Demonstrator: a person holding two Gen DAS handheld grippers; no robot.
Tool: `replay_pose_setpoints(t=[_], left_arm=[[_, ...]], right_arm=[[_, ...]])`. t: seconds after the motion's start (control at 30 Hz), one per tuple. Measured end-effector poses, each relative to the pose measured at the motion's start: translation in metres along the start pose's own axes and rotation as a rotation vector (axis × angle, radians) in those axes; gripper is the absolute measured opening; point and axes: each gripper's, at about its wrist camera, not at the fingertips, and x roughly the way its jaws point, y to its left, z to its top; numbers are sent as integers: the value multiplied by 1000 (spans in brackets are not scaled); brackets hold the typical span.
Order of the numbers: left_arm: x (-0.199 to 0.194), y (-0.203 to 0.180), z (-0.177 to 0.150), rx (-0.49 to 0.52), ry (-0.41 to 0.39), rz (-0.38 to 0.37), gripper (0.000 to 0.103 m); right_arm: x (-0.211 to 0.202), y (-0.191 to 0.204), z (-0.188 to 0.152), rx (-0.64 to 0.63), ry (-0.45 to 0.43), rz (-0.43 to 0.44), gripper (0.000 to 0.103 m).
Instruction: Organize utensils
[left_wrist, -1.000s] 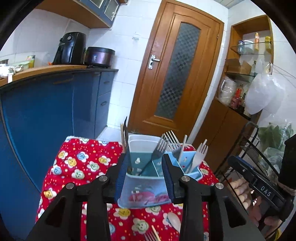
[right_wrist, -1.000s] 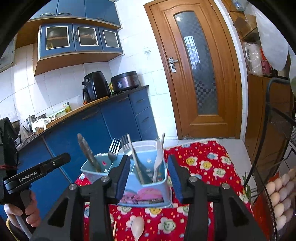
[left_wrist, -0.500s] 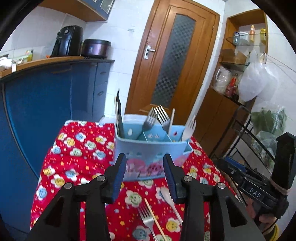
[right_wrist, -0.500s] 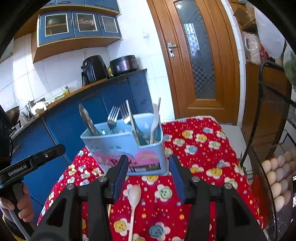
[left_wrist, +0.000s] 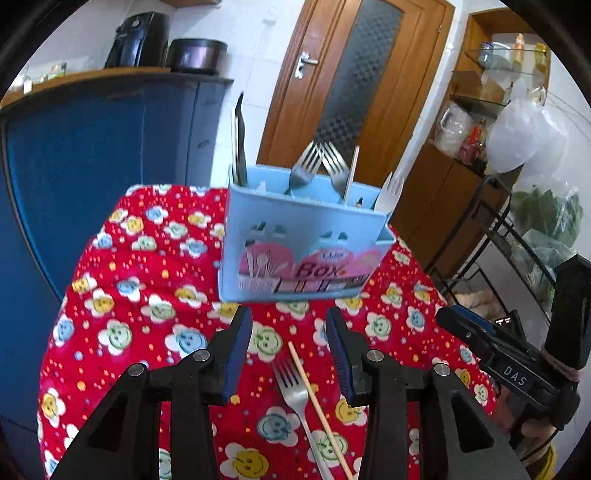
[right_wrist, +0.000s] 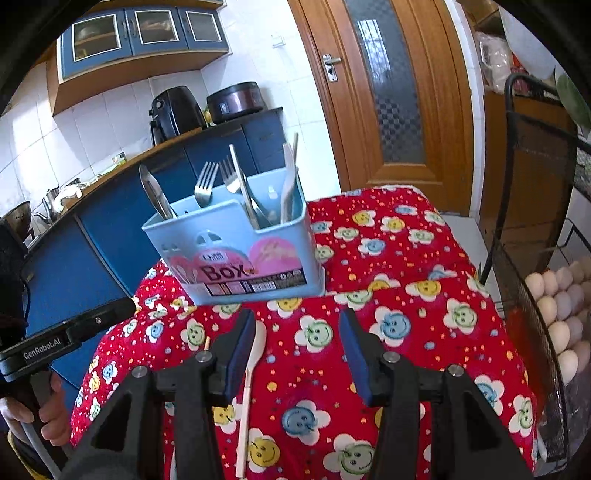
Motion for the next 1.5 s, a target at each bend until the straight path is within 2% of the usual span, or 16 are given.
replay_pose_setpoints(t=[0.57,0.9,1.07,1.17,1.37,1.5], left_arm=[[38,14,-37,-51,149,3,42],[56,15,-51,-67,210,-48,42],[67,17,-57,-82,238,-68,25],[69,19,-57,-101,238,-112,15],[73,23,-57,-152,243,-177,7],[75,21,-57,-158,239,-183,5]], right_arm=[[11,-10,-20,35,67,-2,51],[15,-15,-25,52,85,-6,51],[16,-17,-26,61,95,-5,51],[17,-17,-27,63,98,-6,51],[19,-15,-28,58,102,-4,51],[20,-12,-29,53,107,-1,51]])
